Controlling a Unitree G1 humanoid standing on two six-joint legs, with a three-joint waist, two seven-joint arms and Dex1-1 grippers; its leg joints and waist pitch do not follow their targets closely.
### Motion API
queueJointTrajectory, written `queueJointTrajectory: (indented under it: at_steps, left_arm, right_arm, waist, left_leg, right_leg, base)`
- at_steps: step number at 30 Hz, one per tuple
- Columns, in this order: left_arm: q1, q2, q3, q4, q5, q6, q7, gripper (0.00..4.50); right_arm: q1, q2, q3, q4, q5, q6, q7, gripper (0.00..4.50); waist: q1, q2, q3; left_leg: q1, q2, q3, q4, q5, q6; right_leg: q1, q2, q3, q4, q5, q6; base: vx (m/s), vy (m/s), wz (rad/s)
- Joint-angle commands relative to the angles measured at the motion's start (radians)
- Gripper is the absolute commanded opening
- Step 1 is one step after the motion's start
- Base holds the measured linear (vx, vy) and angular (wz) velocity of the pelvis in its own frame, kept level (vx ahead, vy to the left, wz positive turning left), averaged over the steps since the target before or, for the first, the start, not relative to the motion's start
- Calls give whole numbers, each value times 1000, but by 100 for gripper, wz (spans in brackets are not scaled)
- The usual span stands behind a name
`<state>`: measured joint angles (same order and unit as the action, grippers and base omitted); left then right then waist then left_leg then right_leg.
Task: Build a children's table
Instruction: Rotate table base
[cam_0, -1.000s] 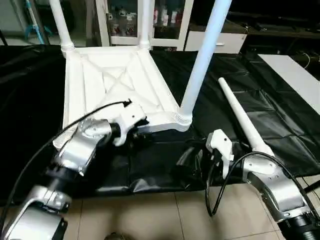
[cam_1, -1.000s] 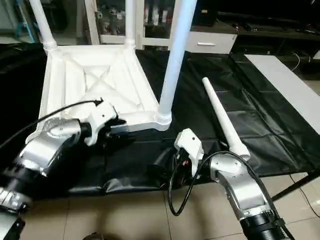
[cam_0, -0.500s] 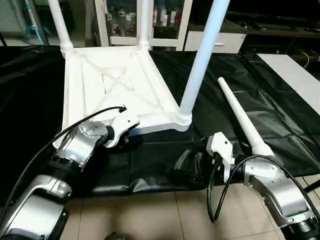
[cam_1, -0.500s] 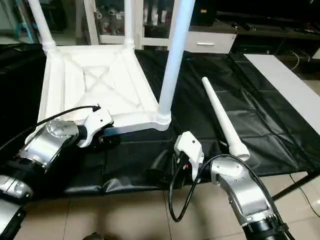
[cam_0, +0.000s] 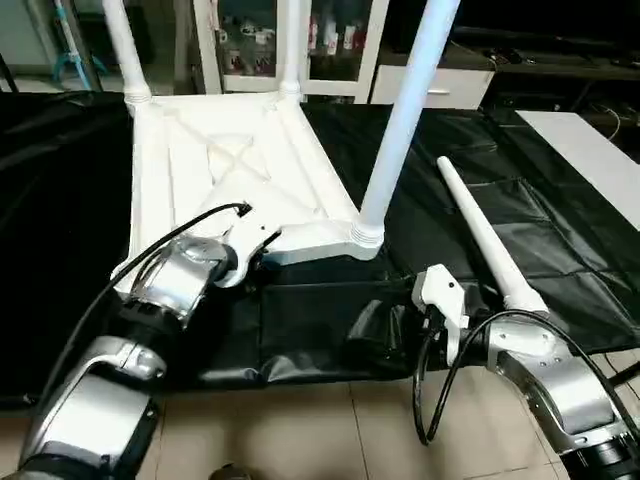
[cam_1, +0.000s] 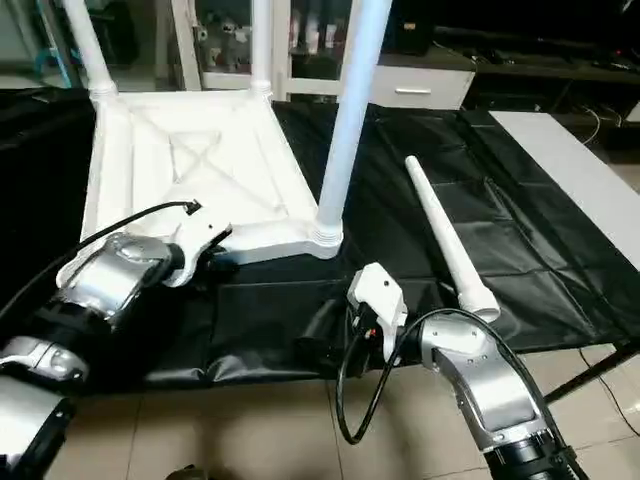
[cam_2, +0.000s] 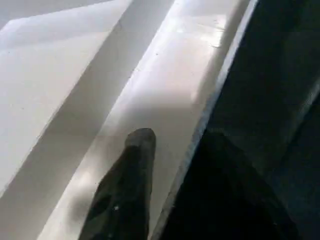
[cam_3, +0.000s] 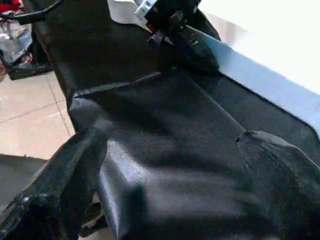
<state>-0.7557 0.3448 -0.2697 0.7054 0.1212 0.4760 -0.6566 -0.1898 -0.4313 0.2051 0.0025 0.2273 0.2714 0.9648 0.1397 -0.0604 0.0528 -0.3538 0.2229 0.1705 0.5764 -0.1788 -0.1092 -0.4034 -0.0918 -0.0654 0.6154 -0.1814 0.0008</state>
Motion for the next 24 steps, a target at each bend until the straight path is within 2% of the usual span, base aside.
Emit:
queueJointTrajectory:
  at_steps: [1, 3, 8, 11, 15, 18, 22, 24]
  left_arm:
    - [-11, 15, 55, 32, 15, 39, 107, 138]
    - [-7, 14, 71, 37, 13, 49, 136, 123]
    - [-2, 0, 141, 56, -6, 56, 263, 100]
    - [-2, -8, 184, 69, -11, 55, 361, 92]
    - [9, -35, 220, 73, -27, 37, 423, 90]
    - [15, -69, 216, 57, -38, 29, 407, 84]
    - [16, -137, 174, 23, -67, -37, 316, 80]
    - [20, -163, 148, 10, -75, -101, 270, 80]
  right_arm:
    - [0, -3, 2, -11, 2, -1, -8, 450]
    - [-1, -1, 4, -9, 0, -3, -8, 450]
    - [-8, 3, 5, 0, -4, -8, -10, 450]
    - [-8, 3, 4, 1, -6, -10, -12, 450]
    - [-7, 3, 5, 4, -10, -15, -15, 450]
    - [-8, 2, 7, 11, -18, -22, -16, 450]
    - [-15, 1, 6, 24, -25, -29, -20, 450]
    - [-18, 1, 5, 28, -27, -31, -23, 450]
  waist:
    - [4, 6, -63]
    - [-3, 5, -65]
    - [-19, 8, -66]
    - [-24, 8, -66]
    - [-30, 11, -66]
    - [-25, 11, -66]
    - [-3, 13, -66]
    - [19, 16, -67]
  left_leg:
    - [-11, 1, -4, -71, -208, -6]
    - [-7, -1, -2, -68, -204, -1]
    - [-6, 0, -2, -65, -194, 17]
    - [-5, -1, -1, -64, -193, 25]
    - [-1, 0, -1, -63, -199, 33]
    - [3, 1, 2, -61, -198, 38]
    - [9, 3, 4, -61, -199, 37]
    - [15, 6, 6, -60, -198, 33]
  right_leg:
    - [65, -47, 32, -67, -169, -162]
    - [60, -46, 32, -70, -169, -157]
    - [59, -43, 32, -69, -137, -181]
    - [60, -40, 31, -68, -121, -190]
    - [57, -40, 31, -70, -122, -200]
    - [54, -40, 32, -70, -108, -210]
    - [50, -42, 33, -70, -101, -216]
    - [45, -41, 35, -69, -81, -219]
  base:
    - [0, 0, 0]
    - [0, 0, 0]
    - [0, 0, 0]
    - [0, 0, 0]
    - [0, 0, 0]
    - [0, 0, 0]
    - [0, 0, 0]
    - [0, 0, 0]
